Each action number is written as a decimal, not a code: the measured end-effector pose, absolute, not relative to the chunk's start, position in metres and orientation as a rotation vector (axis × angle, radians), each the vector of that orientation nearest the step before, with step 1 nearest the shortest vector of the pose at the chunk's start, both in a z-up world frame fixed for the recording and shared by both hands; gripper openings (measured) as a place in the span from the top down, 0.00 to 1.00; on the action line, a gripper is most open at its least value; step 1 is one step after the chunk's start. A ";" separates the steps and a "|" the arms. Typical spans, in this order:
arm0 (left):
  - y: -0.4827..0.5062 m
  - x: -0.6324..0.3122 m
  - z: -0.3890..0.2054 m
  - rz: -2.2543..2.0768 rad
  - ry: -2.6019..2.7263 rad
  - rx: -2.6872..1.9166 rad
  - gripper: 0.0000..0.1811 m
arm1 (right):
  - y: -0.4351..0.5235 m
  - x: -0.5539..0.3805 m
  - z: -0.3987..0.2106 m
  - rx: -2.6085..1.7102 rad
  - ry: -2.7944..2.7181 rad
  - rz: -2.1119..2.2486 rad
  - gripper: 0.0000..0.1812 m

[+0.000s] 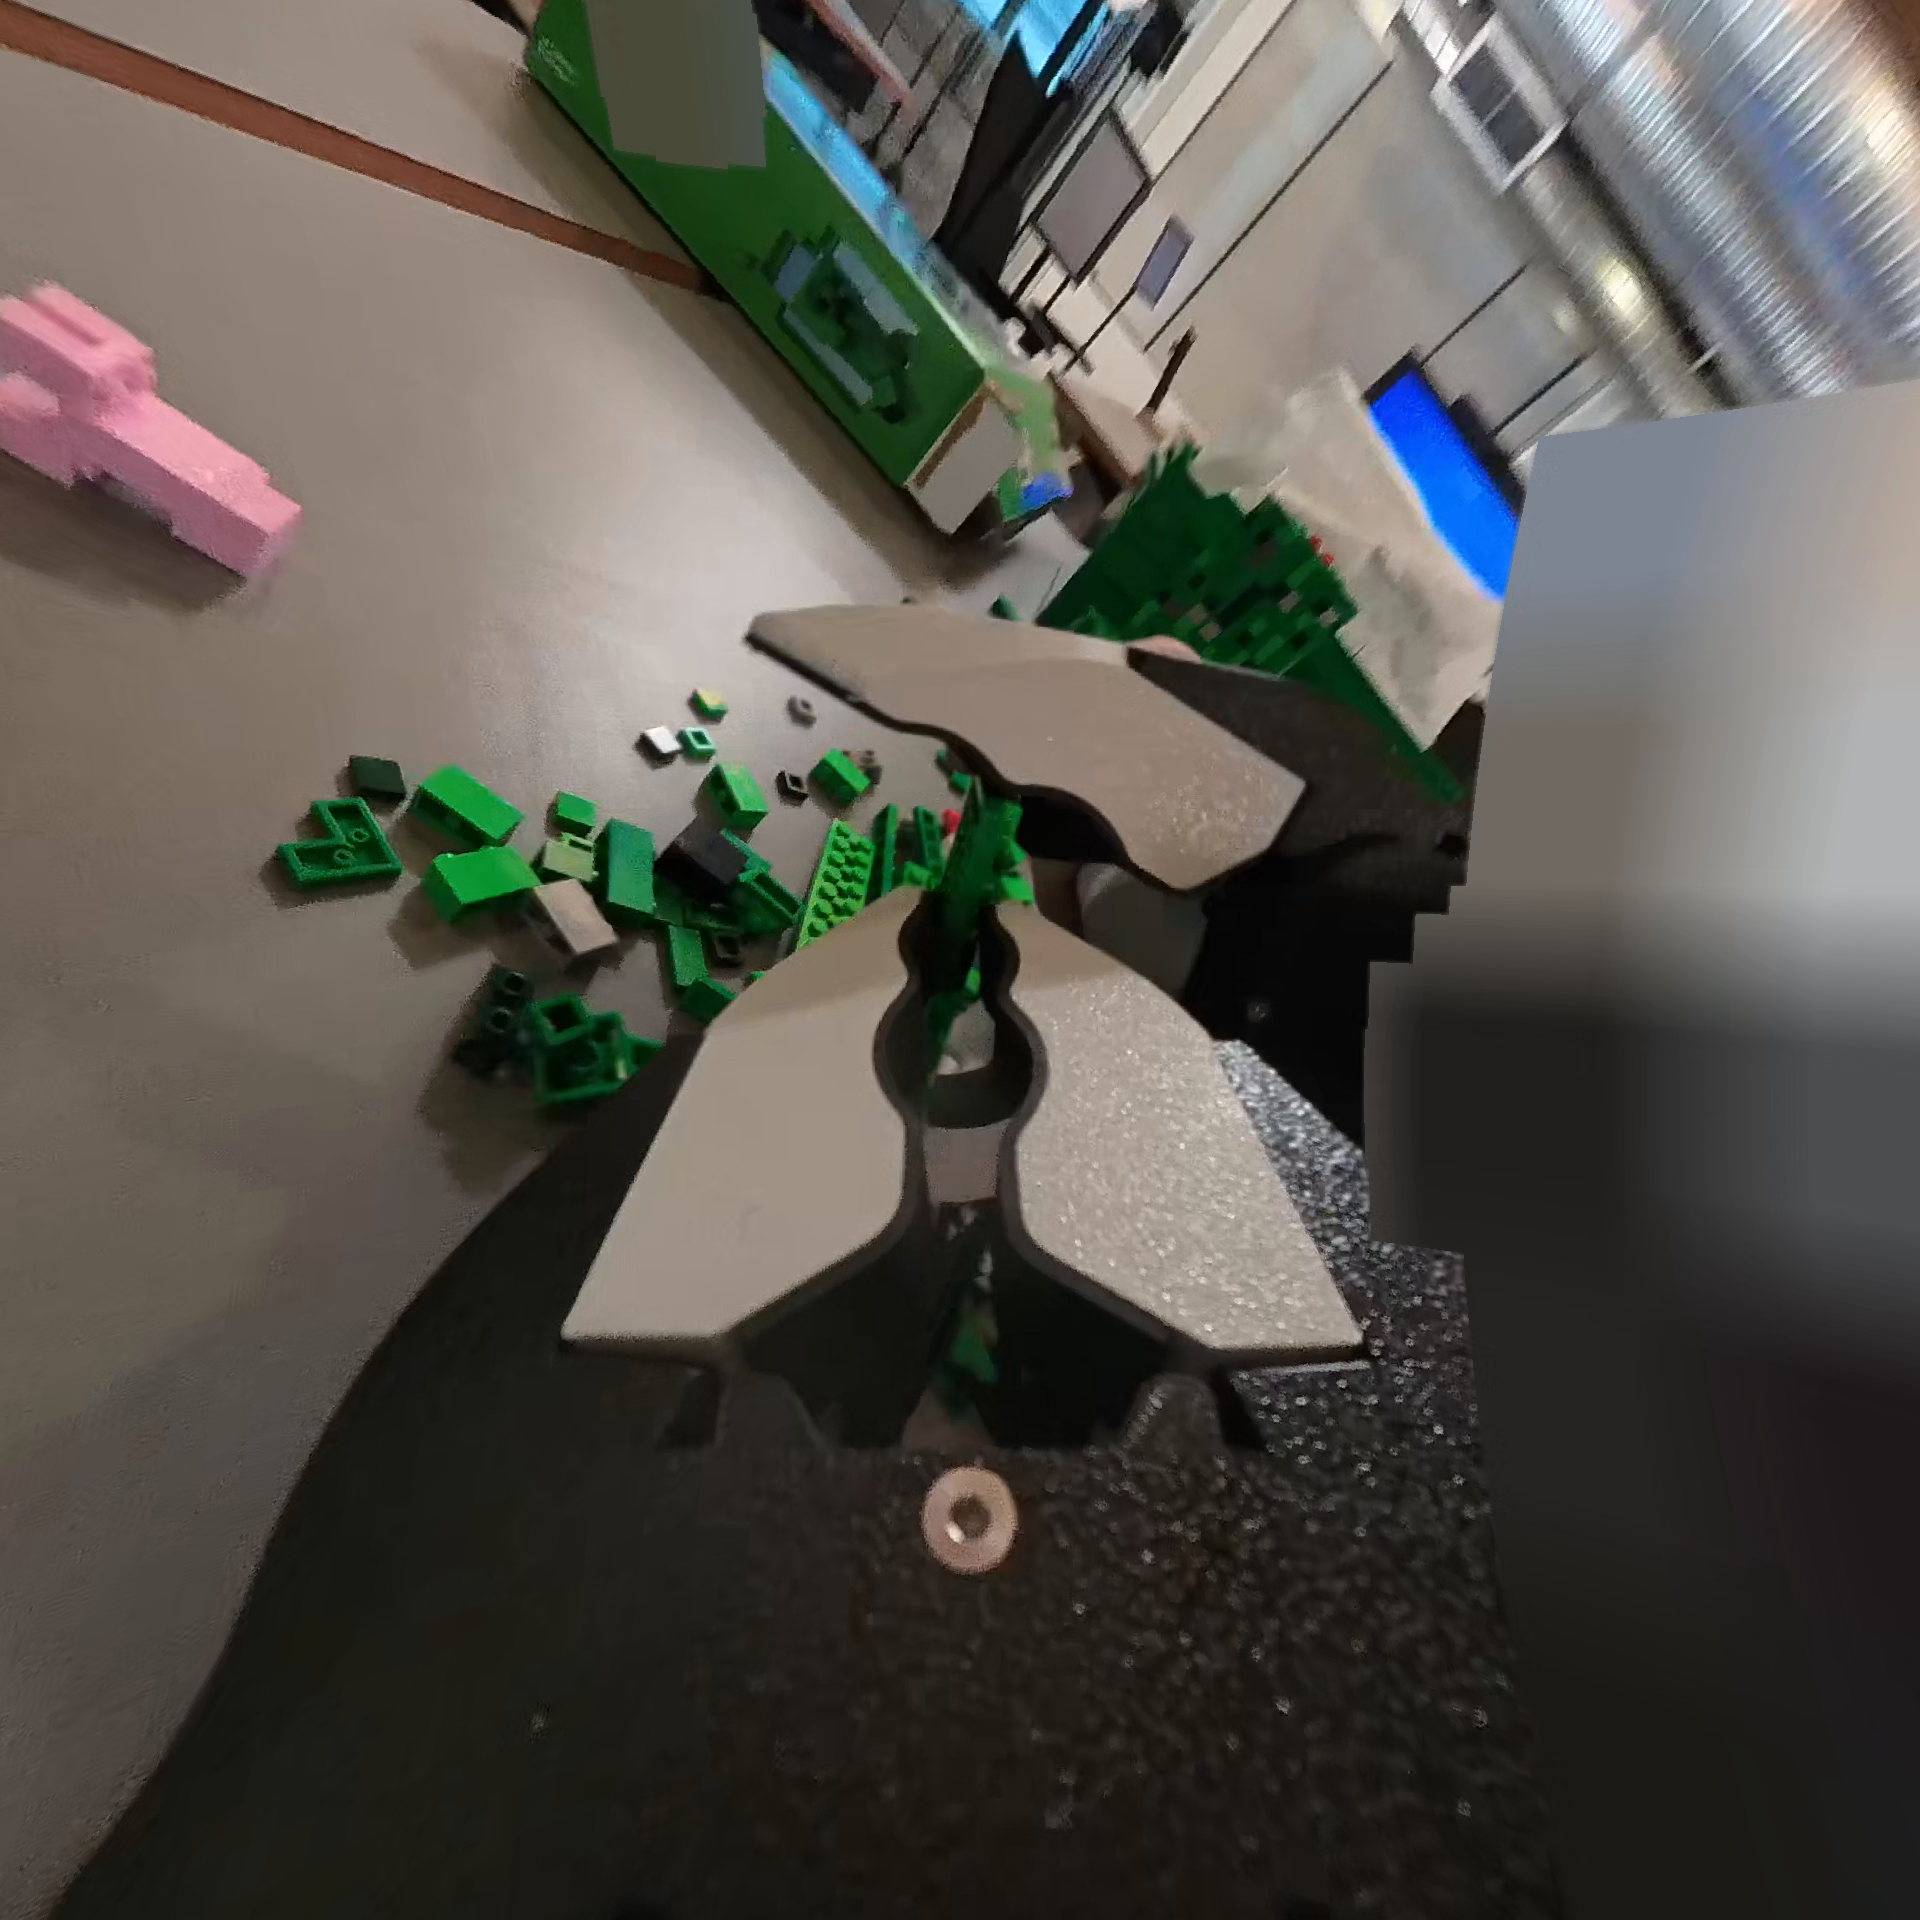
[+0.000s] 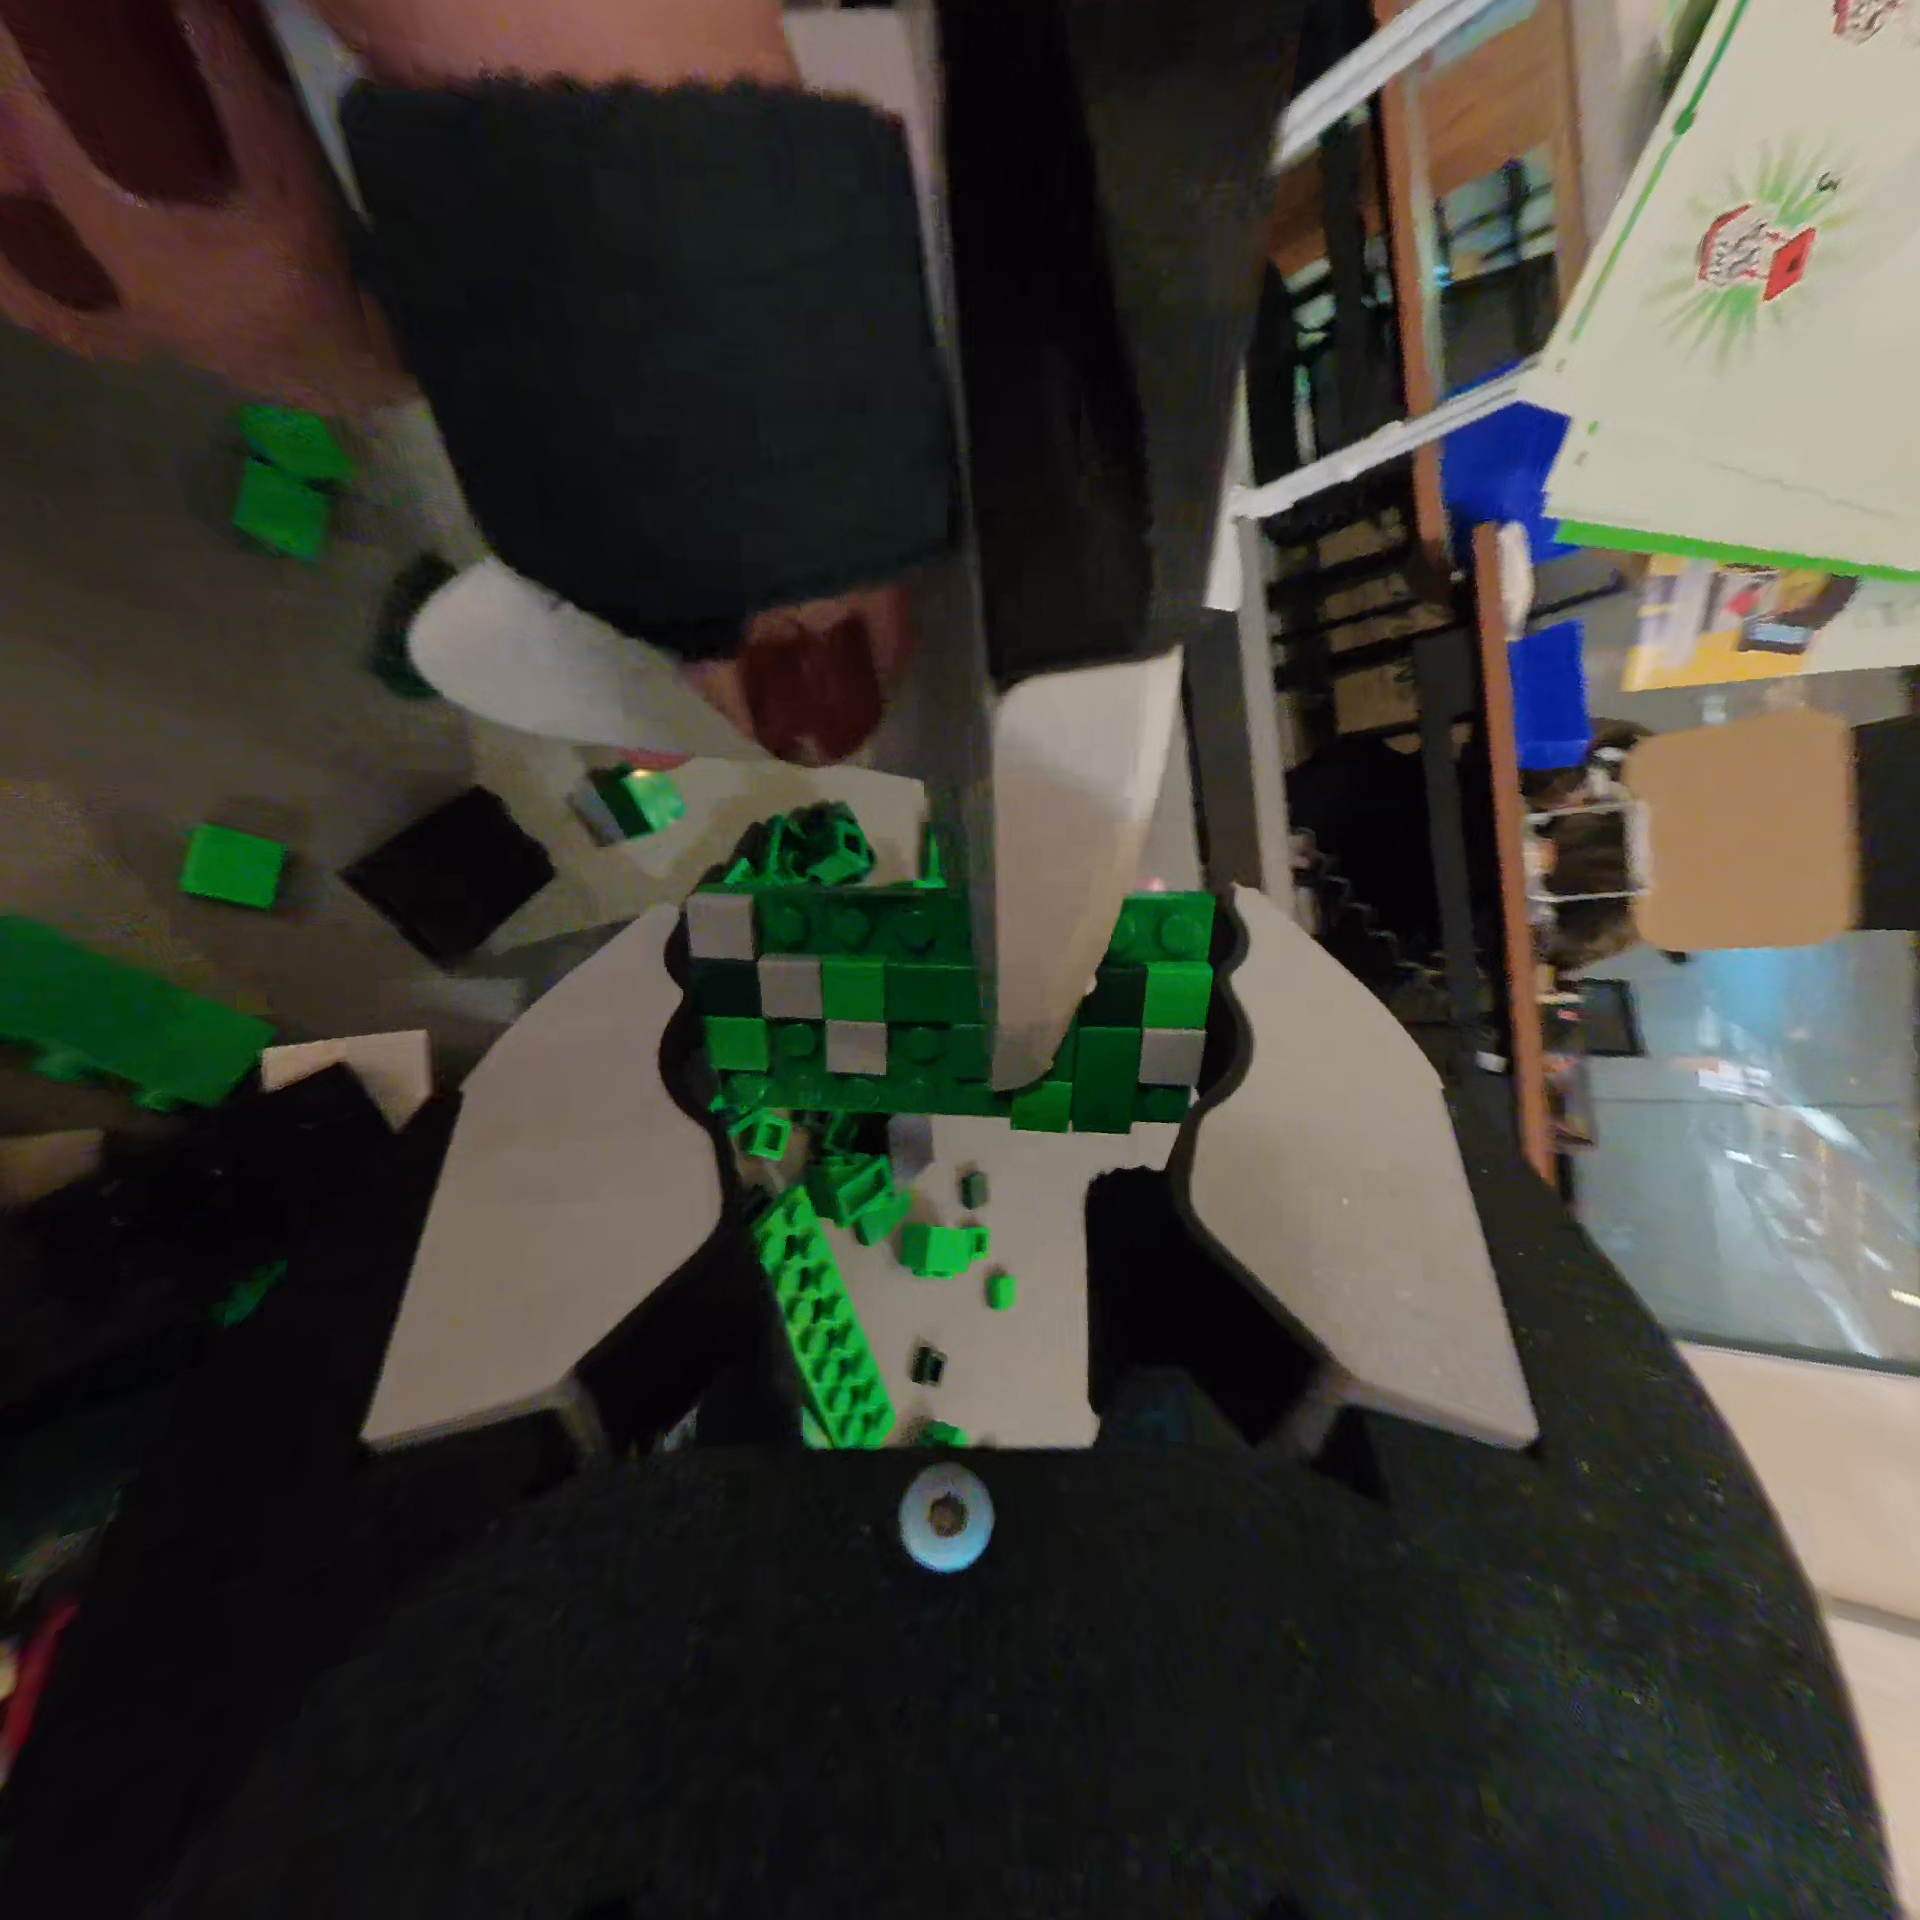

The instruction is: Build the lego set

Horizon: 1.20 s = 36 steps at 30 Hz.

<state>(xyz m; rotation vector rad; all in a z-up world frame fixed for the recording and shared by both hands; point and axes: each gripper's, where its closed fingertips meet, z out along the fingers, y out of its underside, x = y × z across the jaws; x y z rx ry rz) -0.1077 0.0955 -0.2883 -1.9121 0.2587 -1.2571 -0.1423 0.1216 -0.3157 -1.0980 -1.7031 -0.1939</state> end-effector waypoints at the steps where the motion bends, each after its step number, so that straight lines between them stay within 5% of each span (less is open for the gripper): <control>1: 0.096 -0.108 -0.288 -1.299 0.228 -1.896 0.96 | 0.124 -0.142 -0.314 -1.078 -1.691 -0.247 0.49; 19: 0.103 -0.111 -0.288 -1.448 0.064 -1.832 0.95 | 0.143 -0.140 -0.305 -0.925 -1.584 -0.610 0.49; 27: 0.096 -0.109 -0.290 -1.045 0.493 -1.846 0.95 | 0.132 -0.142 -0.308 -0.942 -1.621 -0.413 0.49; 33: 0.082 -0.104 -0.282 -1.157 0.614 -1.745 0.81 | 0.125 -0.144 -0.311 -0.996 -1.650 -0.277 0.49; 36: 0.086 -0.101 -0.283 -1.091 0.619 -1.749 0.84 | 0.122 -0.145 -0.312 -1.003 -1.665 -0.225 0.49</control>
